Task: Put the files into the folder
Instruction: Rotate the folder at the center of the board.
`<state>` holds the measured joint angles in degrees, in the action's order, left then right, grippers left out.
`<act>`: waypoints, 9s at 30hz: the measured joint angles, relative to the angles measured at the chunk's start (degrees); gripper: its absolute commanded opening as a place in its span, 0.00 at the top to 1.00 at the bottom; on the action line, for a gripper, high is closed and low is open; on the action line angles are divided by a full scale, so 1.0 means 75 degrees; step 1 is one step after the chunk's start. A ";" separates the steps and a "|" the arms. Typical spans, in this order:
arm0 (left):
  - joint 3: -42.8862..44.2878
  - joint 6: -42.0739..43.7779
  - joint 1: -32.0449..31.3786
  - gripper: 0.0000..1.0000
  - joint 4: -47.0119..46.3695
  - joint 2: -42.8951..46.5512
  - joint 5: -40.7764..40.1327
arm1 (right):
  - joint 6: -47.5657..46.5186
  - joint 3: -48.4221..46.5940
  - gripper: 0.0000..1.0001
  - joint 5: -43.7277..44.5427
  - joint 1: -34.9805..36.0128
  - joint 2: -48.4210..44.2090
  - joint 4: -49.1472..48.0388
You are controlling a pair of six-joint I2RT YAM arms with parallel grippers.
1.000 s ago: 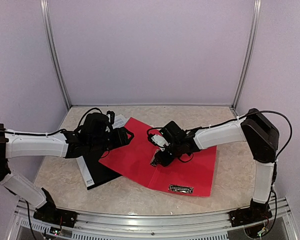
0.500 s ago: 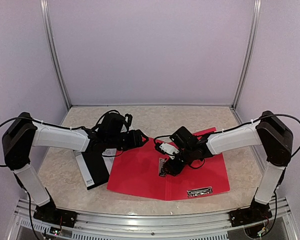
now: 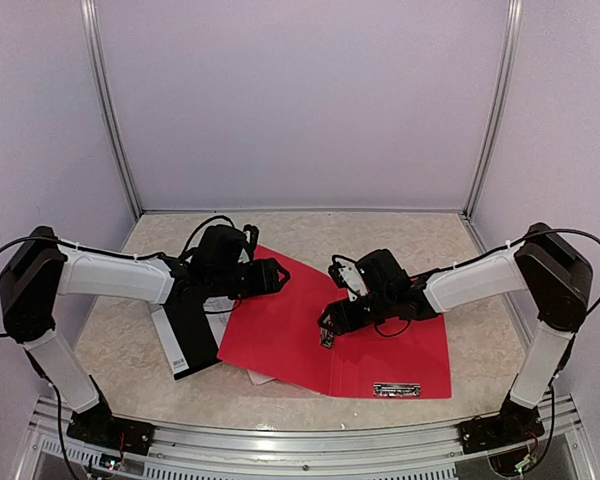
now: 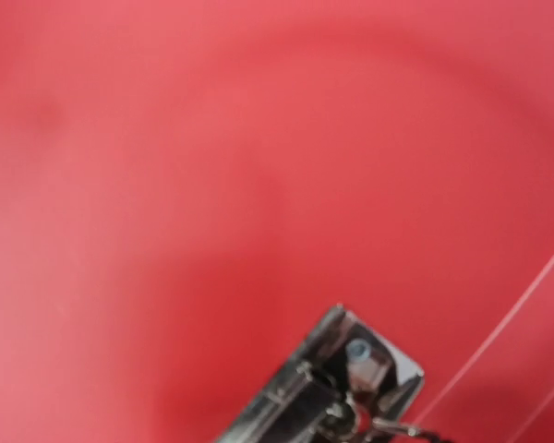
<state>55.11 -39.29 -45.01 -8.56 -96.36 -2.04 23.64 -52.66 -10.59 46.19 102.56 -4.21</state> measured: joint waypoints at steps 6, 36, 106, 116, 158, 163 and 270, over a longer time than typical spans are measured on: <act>-0.0262 -0.0006 0.0000 0.33 0.0000 0.0000 -0.0050 | 0.0988 0.0192 0.37 -0.0067 -0.0032 0.0184 -0.0825; -0.0697 0.0495 -0.0052 0.34 0.0189 0.1256 -0.1032 | 0.0510 -0.0627 1.00 0.1093 -0.0393 0.0417 0.0411; -0.1437 0.1510 0.0315 0.28 0.0262 0.1396 0.3765 | -0.0204 0.1588 0.53 0.1964 0.2189 -0.3544 0.2229; -0.1699 0.2562 -0.0801 0.41 0.0458 0.1734 0.4194 | 0.1603 0.2407 0.51 0.3048 0.2294 -0.3824 0.3302; 0.0079 0.3934 -0.3442 0.47 0.1871 -0.0420 0.2454 | 0.1384 0.0909 0.39 0.3599 -0.0399 -0.1501 0.1620; 0.0079 0.3937 -0.3442 0.47 0.1871 -0.0420 0.2369 | 0.1396 0.0941 0.41 0.3494 -0.0434 -0.1451 0.1434; 0.0560 0.4025 -0.3608 0.37 0.1859 -0.0895 0.1023 | 0.6027 0.4567 0.54 0.0152 0.1137 -0.5496 0.1396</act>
<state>59.31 -9.10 -72.07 5.39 -103.07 5.63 68.84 -18.41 -9.45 54.72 61.34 6.26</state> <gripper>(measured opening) 0.631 0.584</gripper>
